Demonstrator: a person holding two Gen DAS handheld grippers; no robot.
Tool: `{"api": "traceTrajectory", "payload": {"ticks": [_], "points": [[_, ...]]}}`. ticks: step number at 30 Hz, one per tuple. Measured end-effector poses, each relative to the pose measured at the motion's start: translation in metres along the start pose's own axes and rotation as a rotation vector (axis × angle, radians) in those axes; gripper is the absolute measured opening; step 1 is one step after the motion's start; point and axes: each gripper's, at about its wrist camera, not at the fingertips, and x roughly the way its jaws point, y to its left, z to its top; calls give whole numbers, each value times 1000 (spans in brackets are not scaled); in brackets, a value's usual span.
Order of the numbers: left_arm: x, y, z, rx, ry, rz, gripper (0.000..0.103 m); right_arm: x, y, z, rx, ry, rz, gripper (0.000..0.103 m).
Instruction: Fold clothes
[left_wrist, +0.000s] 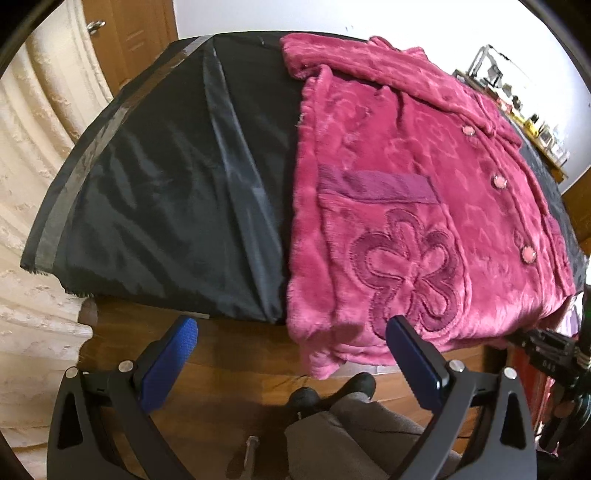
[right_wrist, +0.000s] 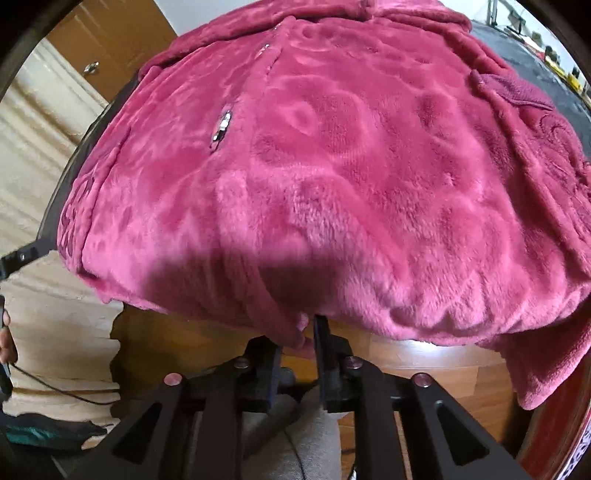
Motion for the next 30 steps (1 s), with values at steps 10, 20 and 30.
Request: {"api": "traceTrajectory", "payload": {"ticks": [10,20,30], "points": [[3,21,-17,-28,-34,-124,102,-43,-41,-33,61,-27,23,74],[15,23,-3,88,-134,-205,102,-75,-146,-48,202,-43,-64,74],[22,-6,3,108,-158,-215,102,-69,-167,-11,113,-22,28,74]]}}
